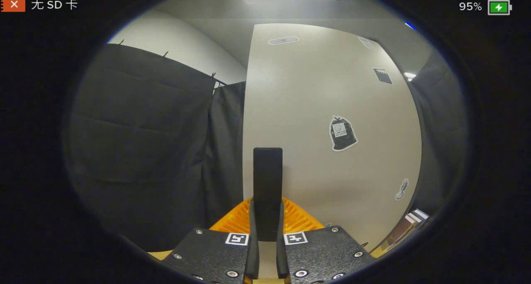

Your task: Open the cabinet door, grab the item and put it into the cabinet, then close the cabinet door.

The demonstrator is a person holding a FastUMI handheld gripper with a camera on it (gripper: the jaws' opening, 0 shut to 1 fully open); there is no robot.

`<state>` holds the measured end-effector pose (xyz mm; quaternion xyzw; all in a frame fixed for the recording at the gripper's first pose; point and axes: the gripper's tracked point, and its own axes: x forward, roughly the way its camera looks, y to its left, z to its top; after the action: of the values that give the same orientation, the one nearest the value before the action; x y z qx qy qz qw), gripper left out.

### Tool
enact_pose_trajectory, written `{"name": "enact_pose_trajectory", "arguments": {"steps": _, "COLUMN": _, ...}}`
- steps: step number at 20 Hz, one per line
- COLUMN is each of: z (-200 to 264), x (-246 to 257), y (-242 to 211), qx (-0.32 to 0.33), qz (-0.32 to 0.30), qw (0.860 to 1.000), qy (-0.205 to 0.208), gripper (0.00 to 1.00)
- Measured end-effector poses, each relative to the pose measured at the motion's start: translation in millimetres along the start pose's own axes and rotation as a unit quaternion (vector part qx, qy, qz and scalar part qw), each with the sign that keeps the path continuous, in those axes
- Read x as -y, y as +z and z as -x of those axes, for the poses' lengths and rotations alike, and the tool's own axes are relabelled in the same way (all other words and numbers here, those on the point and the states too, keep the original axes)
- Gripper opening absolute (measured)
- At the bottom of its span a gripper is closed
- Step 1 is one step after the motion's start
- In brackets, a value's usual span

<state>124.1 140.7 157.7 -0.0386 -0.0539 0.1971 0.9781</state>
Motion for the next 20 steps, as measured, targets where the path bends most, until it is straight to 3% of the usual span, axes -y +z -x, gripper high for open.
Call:
{"name": "enact_pose_trajectory", "arguments": {"steps": 11, "z": 26, "x": 25, "y": 1, "qx": -0.012, "qz": -0.041, "qw": 0.991, "qy": 0.126, "gripper": 0.16}}
{"name": "enact_pose_trajectory", "arguments": {"steps": 17, "z": 44, "x": 48, "y": 1, "qx": -0.015, "qz": -0.028, "qw": 0.988, "qy": 0.154, "gripper": 0.16}}
{"name": "enact_pose_trajectory", "arguments": {"steps": 20, "z": 55, "x": 61, "y": 4, "qx": -0.014, "qz": -0.023, "qw": 0.989, "qy": 0.148, "gripper": 0.16}}
